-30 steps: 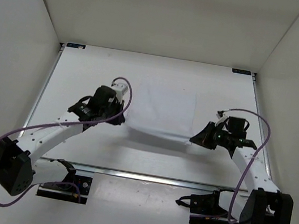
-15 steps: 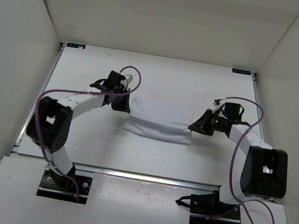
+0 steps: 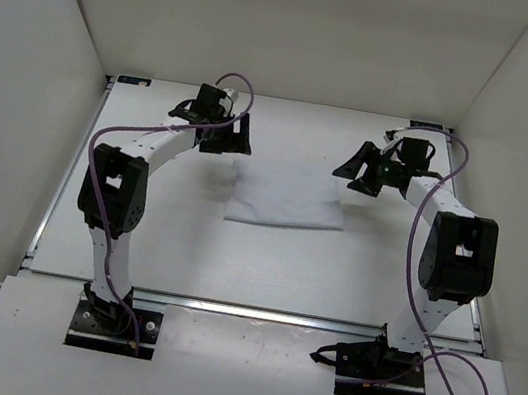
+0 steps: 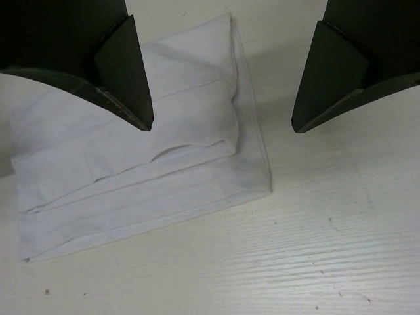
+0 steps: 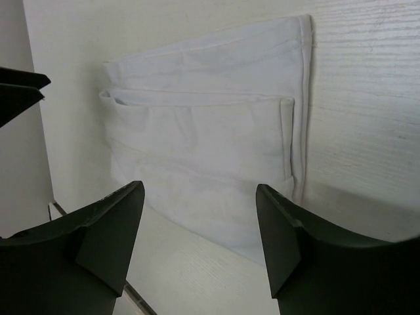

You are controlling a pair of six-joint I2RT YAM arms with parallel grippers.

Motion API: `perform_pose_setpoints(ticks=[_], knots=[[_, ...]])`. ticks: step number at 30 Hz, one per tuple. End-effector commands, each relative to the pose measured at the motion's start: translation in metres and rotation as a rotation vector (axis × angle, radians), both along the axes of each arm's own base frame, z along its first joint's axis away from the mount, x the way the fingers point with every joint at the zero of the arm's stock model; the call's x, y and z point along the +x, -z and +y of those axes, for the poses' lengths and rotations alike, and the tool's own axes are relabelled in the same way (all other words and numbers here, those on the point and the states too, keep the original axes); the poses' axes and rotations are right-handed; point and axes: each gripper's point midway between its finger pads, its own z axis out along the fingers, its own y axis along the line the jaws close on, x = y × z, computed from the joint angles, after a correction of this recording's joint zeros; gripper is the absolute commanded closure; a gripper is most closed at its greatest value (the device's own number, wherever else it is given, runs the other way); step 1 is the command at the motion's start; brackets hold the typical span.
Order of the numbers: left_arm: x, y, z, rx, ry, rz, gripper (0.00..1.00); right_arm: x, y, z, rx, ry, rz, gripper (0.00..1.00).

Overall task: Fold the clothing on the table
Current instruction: Fold the skirt

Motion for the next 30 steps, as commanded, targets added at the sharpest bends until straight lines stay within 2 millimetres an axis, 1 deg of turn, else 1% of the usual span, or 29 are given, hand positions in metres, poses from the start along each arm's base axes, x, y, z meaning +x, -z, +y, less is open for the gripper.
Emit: perform_pose_setpoints(ticks=[1, 3, 4, 6, 7, 8, 9, 10, 11, 12, 13, 14, 15, 16, 18, 19, 20, 21, 22, 23, 24, 25, 26, 28, 29, 30], knots=[[0.001, -0.042, 0.001, -0.021, -0.006, -0.115, 0.02, 0.003, -0.015, -0.006, -0.025, 0.005, -0.072, 0.34], [-0.010, -0.037, 0.000, -0.009, 0.008, -0.115, 0.03, -0.002, -0.003, -0.013, -0.079, 0.005, -0.054, 0.34], [-0.021, -0.028, 0.000, 0.010, 0.028, -0.098, 0.06, -0.010, 0.008, -0.015, -0.100, -0.001, -0.022, 0.34], [-0.038, -0.022, -0.005, 0.041, 0.049, -0.086, 0.10, -0.019, 0.020, -0.019, -0.131, -0.004, 0.012, 0.34], [-0.050, -0.009, -0.007, 0.057, 0.069, -0.061, 0.13, -0.025, 0.029, -0.020, -0.143, -0.004, 0.033, 0.35], [-0.064, -0.001, -0.010, 0.069, 0.088, -0.040, 0.16, -0.031, 0.034, -0.021, -0.151, -0.009, 0.045, 0.36], [-0.068, -0.007, -0.012, 0.063, 0.093, -0.061, 0.17, -0.034, 0.040, -0.021, -0.153, -0.008, 0.060, 0.37], [-0.078, 0.003, -0.014, 0.075, 0.103, -0.043, 0.19, -0.039, 0.045, -0.021, -0.158, -0.009, 0.070, 0.37], [-0.088, 0.008, -0.015, 0.078, 0.110, -0.036, 0.20, -0.046, 0.052, -0.020, -0.162, -0.015, 0.092, 0.37], [-0.090, 0.006, -0.016, 0.080, 0.108, -0.047, 0.21, -0.046, 0.052, -0.020, -0.173, -0.012, 0.088, 0.36], [-0.098, 0.012, -0.016, 0.102, 0.111, -0.041, 0.20, -0.049, 0.057, -0.021, -0.184, -0.014, 0.099, 0.36], [-0.101, 0.014, -0.017, 0.111, 0.117, -0.046, 0.19, -0.051, 0.059, -0.016, -0.187, -0.025, 0.102, 0.37], [-0.105, 0.018, -0.015, 0.122, 0.108, -0.042, 0.19, -0.051, 0.062, -0.017, -0.198, -0.029, 0.100, 0.37], [-0.105, 0.019, -0.012, 0.131, 0.102, -0.044, 0.19, -0.054, 0.064, -0.015, -0.202, -0.034, 0.108, 0.38], [-0.105, 0.024, -0.008, 0.144, 0.079, -0.049, 0.19, -0.052, 0.067, -0.015, -0.225, -0.040, 0.104, 0.40], [-0.099, 0.021, -0.004, 0.149, 0.051, -0.076, 0.19, -0.054, 0.072, -0.015, -0.235, -0.042, 0.115, 0.44], [-0.099, 0.026, 0.001, 0.160, 0.035, -0.078, 0.20, -0.053, 0.074, -0.014, -0.238, -0.046, 0.120, 0.45], [-0.096, 0.025, 0.001, 0.148, 0.024, -0.110, 0.23, -0.052, 0.074, -0.012, -0.232, -0.039, 0.131, 0.50], [-0.088, 0.016, 0.001, 0.137, 0.010, -0.161, 0.25, -0.055, 0.079, -0.013, -0.243, -0.042, 0.143, 0.55], [-0.090, 0.017, -0.003, 0.127, 0.009, -0.171, 0.25, -0.053, 0.082, -0.014, -0.253, -0.028, 0.151, 0.59], [-0.088, 0.015, -0.005, 0.121, 0.005, -0.174, 0.27, -0.054, 0.085, -0.013, -0.267, -0.033, 0.154, 0.60], [-0.087, 0.017, -0.009, 0.117, 0.014, -0.156, 0.29, -0.056, 0.089, -0.012, -0.271, -0.032, 0.164, 0.60], [-0.087, 0.021, -0.010, 0.130, 0.018, -0.145, 0.28, -0.055, 0.088, -0.011, -0.280, -0.033, 0.160, 0.62], [-0.085, 0.021, -0.014, 0.164, 0.029, -0.146, 0.31, -0.056, 0.092, -0.011, -0.281, -0.029, 0.173, 0.65], [-0.082, 0.030, -0.010, 0.189, 0.015, -0.124, 0.30, -0.057, 0.094, -0.012, -0.285, -0.028, 0.178, 0.67], [-0.081, 0.032, -0.011, 0.191, 0.023, -0.120, 0.31, -0.054, 0.095, -0.010, -0.280, -0.029, 0.183, 0.68]])
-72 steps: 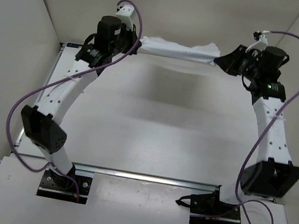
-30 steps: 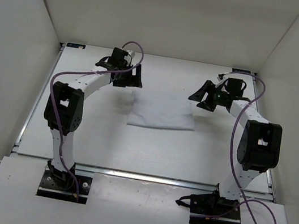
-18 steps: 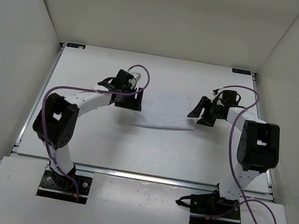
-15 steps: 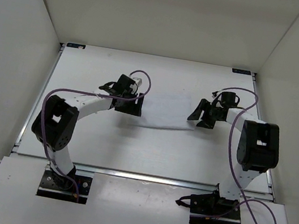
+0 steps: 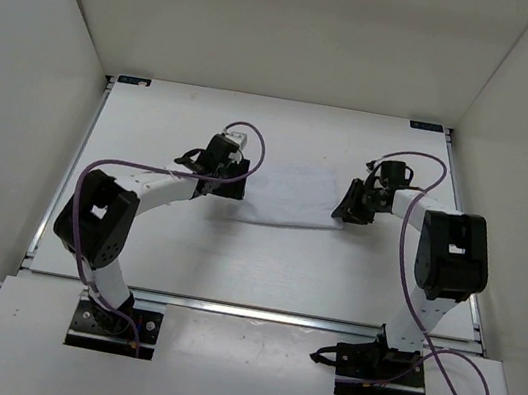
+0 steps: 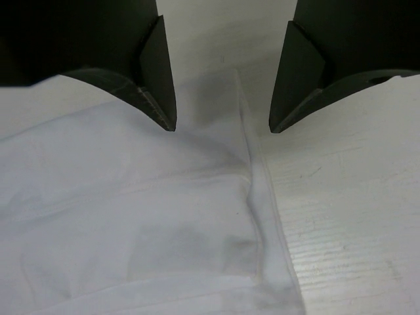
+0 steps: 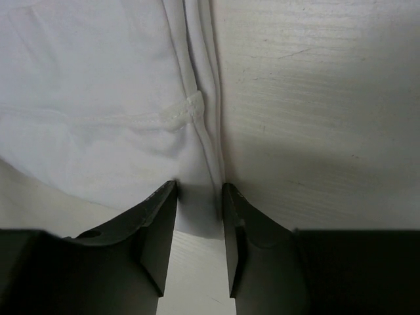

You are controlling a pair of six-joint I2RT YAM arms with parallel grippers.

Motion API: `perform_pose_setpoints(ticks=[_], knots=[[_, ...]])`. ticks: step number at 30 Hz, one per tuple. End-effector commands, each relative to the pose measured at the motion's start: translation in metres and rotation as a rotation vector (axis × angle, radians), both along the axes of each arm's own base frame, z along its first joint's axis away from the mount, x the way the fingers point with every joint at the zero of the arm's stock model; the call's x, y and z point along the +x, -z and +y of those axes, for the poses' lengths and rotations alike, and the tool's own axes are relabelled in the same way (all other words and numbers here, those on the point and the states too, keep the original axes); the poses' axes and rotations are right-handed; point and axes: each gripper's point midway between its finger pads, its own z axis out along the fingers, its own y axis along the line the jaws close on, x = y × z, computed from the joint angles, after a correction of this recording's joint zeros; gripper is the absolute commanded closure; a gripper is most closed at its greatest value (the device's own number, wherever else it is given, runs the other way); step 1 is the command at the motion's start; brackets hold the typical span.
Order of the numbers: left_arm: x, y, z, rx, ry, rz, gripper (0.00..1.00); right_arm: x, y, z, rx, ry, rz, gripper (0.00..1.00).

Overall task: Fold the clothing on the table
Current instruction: Fold the skirt

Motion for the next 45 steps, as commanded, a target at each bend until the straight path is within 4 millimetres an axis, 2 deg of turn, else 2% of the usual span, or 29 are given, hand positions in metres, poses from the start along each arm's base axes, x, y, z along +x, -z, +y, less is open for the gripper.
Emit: perform_pose_setpoints(ticks=[1, 2, 5, 8, 10, 12, 13, 15, 17, 18, 19, 20, 24, 28, 30, 31, 32, 33, 35, 37, 40, 41, 45], knots=[[0.015, -0.004, -0.006, 0.008, -0.016, -0.030, 0.34, 0.009, 0.006, -0.001, -0.032, 0.005, -0.003, 0.72], [0.014, 0.002, -0.006, 0.010, -0.011, -0.008, 0.37, 0.007, 0.011, -0.003, -0.034, 0.008, 0.015, 0.77], [0.015, 0.010, 0.000, 0.022, -0.026, 0.008, 0.53, 0.013, 0.010, -0.003, -0.023, 0.011, 0.020, 0.91], [0.016, 0.018, 0.006, 0.035, -0.044, 0.024, 0.60, 0.016, 0.010, -0.001, -0.023, 0.008, 0.023, 0.95], [0.015, 0.023, 0.008, 0.037, -0.046, 0.040, 0.70, 0.020, 0.006, 0.001, -0.022, 0.005, 0.018, 0.98], [0.017, 0.029, 0.003, 0.033, -0.033, 0.059, 0.77, 0.023, 0.004, -0.002, -0.034, 0.003, 0.019, 1.00], [0.018, 0.028, 0.002, 0.036, -0.034, 0.058, 0.82, 0.028, -0.003, -0.002, -0.040, -0.006, -0.001, 1.00], [0.018, 0.037, -0.001, 0.044, -0.020, 0.094, 0.86, 0.032, -0.013, -0.002, -0.049, -0.019, -0.005, 1.00], [0.017, 0.040, -0.006, 0.046, -0.005, 0.107, 0.92, 0.047, -0.037, 0.000, -0.069, -0.037, -0.059, 1.00], [0.016, 0.045, -0.008, 0.049, -0.006, 0.127, 0.92, 0.056, -0.047, 0.000, -0.074, -0.042, -0.084, 1.00], [0.013, 0.049, -0.012, 0.048, 0.008, 0.141, 0.94, 0.055, -0.058, 0.005, -0.086, -0.070, -0.105, 1.00], [0.014, 0.047, -0.017, 0.039, 0.015, 0.138, 0.94, 0.063, -0.072, 0.010, -0.095, -0.087, -0.146, 1.00], [0.011, 0.054, -0.022, 0.043, 0.021, 0.164, 0.95, 0.070, -0.114, 0.044, -0.027, -0.168, -0.222, 1.00], [0.003, 0.070, -0.029, 0.014, 0.041, 0.236, 0.94, 0.058, -0.149, 0.094, 0.081, -0.282, -0.298, 1.00], [0.001, 0.071, -0.037, -0.021, 0.049, 0.263, 0.94, 0.042, -0.158, 0.121, 0.173, -0.331, -0.301, 0.99], [0.001, 0.074, -0.038, -0.025, 0.054, 0.274, 0.95, 0.038, -0.154, 0.130, 0.199, -0.344, -0.302, 1.00], [-0.002, 0.076, -0.040, -0.037, 0.057, 0.291, 0.95, 0.033, -0.163, 0.144, 0.237, -0.375, -0.334, 1.00], [-0.002, 0.078, -0.040, -0.046, 0.052, 0.302, 0.97, 0.017, -0.156, 0.155, 0.270, -0.404, -0.304, 1.00], [-0.009, 0.081, -0.045, -0.085, 0.062, 0.335, 0.96, 0.008, -0.162, 0.177, 0.339, -0.448, -0.329, 1.00], [-0.016, 0.085, -0.045, -0.107, 0.054, 0.373, 0.98, -0.009, -0.158, 0.199, 0.395, -0.505, -0.302, 1.00], [-0.023, 0.087, -0.047, -0.135, 0.049, 0.394, 0.99, -0.021, -0.166, 0.226, 0.440, -0.575, -0.322, 1.00], [-0.028, 0.091, -0.046, -0.138, 0.048, 0.409, 1.00, -0.026, -0.163, 0.235, 0.438, -0.605, -0.326, 1.00], [-0.037, 0.091, -0.047, -0.170, 0.050, 0.441, 1.00, -0.025, -0.142, 0.242, 0.381, -0.601, -0.281, 1.00]])
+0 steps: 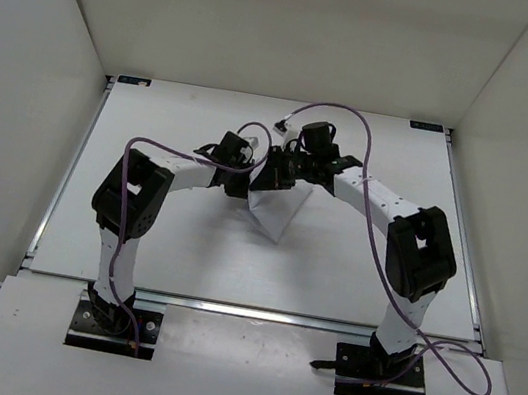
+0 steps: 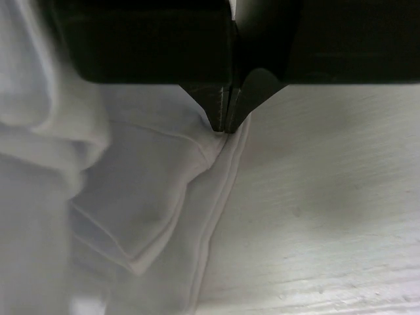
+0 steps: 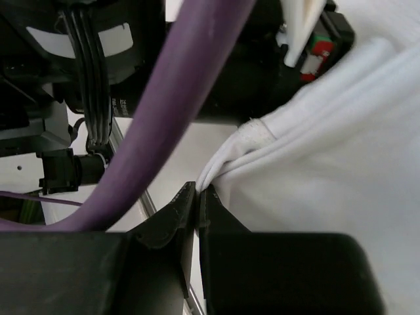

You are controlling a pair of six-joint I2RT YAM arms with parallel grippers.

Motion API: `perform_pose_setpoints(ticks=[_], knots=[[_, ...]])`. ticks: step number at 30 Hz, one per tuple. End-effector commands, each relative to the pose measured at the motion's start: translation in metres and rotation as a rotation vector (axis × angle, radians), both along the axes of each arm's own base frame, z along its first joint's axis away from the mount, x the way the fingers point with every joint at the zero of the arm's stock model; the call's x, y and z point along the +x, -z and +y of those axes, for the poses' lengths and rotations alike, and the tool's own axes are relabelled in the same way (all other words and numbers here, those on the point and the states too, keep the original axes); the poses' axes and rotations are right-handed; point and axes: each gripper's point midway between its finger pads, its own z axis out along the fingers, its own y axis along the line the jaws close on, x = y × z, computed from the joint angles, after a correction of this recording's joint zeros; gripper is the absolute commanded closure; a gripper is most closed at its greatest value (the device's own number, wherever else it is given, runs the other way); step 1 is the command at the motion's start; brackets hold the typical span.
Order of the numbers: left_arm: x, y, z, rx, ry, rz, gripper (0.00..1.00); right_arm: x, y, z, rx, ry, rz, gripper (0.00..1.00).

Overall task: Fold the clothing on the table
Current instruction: Fold the skirt

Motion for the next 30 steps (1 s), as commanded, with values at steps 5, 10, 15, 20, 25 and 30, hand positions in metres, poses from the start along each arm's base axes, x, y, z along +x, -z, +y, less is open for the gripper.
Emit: perform_pose_setpoints(ticks=[5, 10, 15, 20, 25, 30], knots=[[-0.069, 0.040, 0.011, -0.016, 0.013, 0.261, 1.00, 0.018, 0.021, -0.003, -0.080, 0.039, 0.007, 1.00], [-0.084, 0.033, -0.002, -0.070, 0.035, 0.269, 1.00, 0.022, 0.021, -0.035, -0.122, 0.120, 0.000, 1.00], [-0.104, 0.035, -0.019, -0.092, 0.065, 0.303, 1.00, 0.019, 0.027, -0.089, -0.207, 0.210, -0.035, 1.00], [-0.123, 0.032, -0.037, -0.109, 0.107, 0.306, 1.00, 0.001, 0.029, -0.109, -0.239, 0.207, -0.046, 1.00], [-0.132, 0.033, -0.049, -0.128, 0.122, 0.312, 1.00, -0.031, 0.041, -0.084, -0.202, 0.113, -0.004, 1.00], [-0.129, 0.030, -0.046, -0.155, 0.095, 0.299, 1.00, -0.057, 0.056, -0.061, -0.175, 0.030, 0.053, 0.99]])
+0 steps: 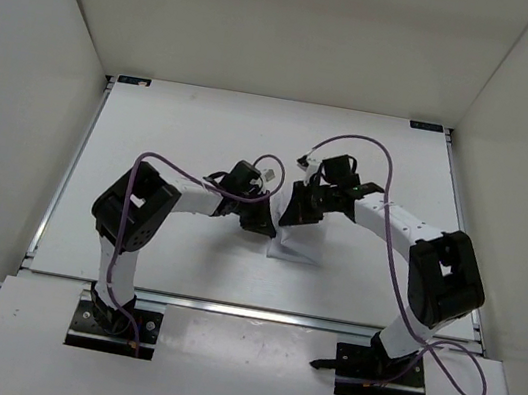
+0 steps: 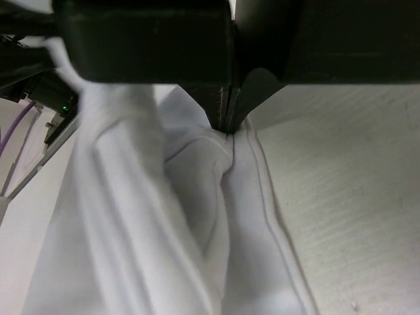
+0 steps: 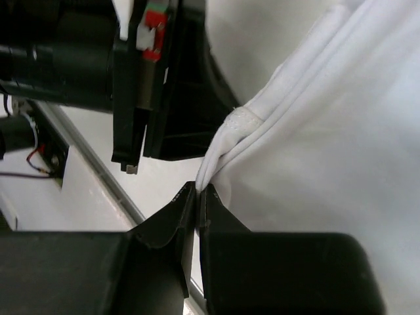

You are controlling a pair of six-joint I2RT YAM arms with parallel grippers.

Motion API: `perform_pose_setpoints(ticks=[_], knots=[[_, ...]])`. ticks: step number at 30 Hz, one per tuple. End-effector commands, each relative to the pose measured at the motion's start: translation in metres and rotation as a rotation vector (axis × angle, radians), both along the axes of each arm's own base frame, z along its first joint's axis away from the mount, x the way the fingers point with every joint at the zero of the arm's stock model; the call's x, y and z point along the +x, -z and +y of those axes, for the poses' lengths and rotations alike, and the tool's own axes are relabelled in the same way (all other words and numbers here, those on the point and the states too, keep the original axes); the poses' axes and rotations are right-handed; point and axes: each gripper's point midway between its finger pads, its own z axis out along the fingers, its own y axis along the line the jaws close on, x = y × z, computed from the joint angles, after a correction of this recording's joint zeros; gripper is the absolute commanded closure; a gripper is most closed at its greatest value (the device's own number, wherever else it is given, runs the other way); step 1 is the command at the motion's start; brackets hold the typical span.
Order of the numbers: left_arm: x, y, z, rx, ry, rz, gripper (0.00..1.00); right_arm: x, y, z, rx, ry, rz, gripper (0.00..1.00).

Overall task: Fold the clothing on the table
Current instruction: Fold the skirt

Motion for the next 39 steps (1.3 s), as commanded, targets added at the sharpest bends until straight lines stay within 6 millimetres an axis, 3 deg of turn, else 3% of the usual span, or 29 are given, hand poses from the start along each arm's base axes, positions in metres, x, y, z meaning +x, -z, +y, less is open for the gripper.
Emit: perform_pose_setpoints(ticks=[1, 6, 10, 12, 14, 15, 16, 17, 20, 24, 27, 29, 32, 34, 39], knots=[[-0.031, 0.031, 0.028, 0.108, -0.029, 0.115, 1.00, -0.012, 0.002, 0.019, 0.050, -0.070, 0.014, 0.99], [-0.026, 0.023, 0.037, 0.092, -0.063, 0.085, 1.00, -0.018, 0.001, 0.011, 0.036, -0.061, 0.058, 0.68], [-0.017, 0.012, 0.045, 0.088, -0.094, 0.061, 0.95, -0.011, -0.036, 0.003, 0.048, -0.024, -0.047, 0.47], [-0.010, 0.003, 0.049, 0.084, -0.105, 0.039, 0.91, -0.004, -0.048, -0.008, 0.053, 0.024, -0.085, 0.46], [-0.003, -0.011, 0.057, 0.088, -0.126, 0.012, 0.81, 0.006, -0.067, -0.023, 0.089, 0.087, -0.145, 0.50], [0.005, -0.016, 0.063, 0.094, -0.143, -0.012, 0.73, 0.006, -0.063, -0.032, 0.085, 0.115, -0.148, 0.53], [0.010, -0.025, 0.069, 0.091, -0.162, -0.032, 0.64, 0.006, -0.053, -0.040, 0.074, 0.147, -0.137, 0.61], [0.016, -0.035, 0.074, 0.088, -0.180, -0.059, 0.61, 0.006, -0.051, -0.044, 0.073, 0.156, -0.138, 0.73], [0.035, -0.069, 0.084, 0.057, -0.222, -0.136, 0.51, -0.008, -0.020, -0.052, 0.038, 0.156, -0.071, 0.95], [0.042, -0.104, 0.081, 0.040, -0.225, -0.226, 0.49, -0.026, 0.010, -0.043, 0.030, 0.121, 0.002, 0.99], [0.038, -0.134, 0.065, -0.022, -0.200, -0.316, 0.60, -0.029, 0.023, -0.038, 0.032, 0.103, 0.016, 0.99], [0.023, -0.134, 0.055, -0.060, -0.176, -0.316, 0.76, -0.029, 0.032, -0.036, 0.026, 0.094, 0.035, 0.99], [0.000, -0.118, 0.038, -0.093, -0.106, -0.266, 0.86, -0.031, 0.042, -0.036, 0.017, 0.084, 0.071, 0.99], [-0.008, -0.109, 0.034, -0.083, -0.092, -0.256, 0.92, -0.029, 0.046, -0.037, 0.008, 0.090, 0.074, 0.99], [-0.030, -0.063, 0.033, 0.024, -0.047, -0.188, 0.95, -0.026, 0.047, -0.036, 0.013, 0.092, 0.062, 0.99]])
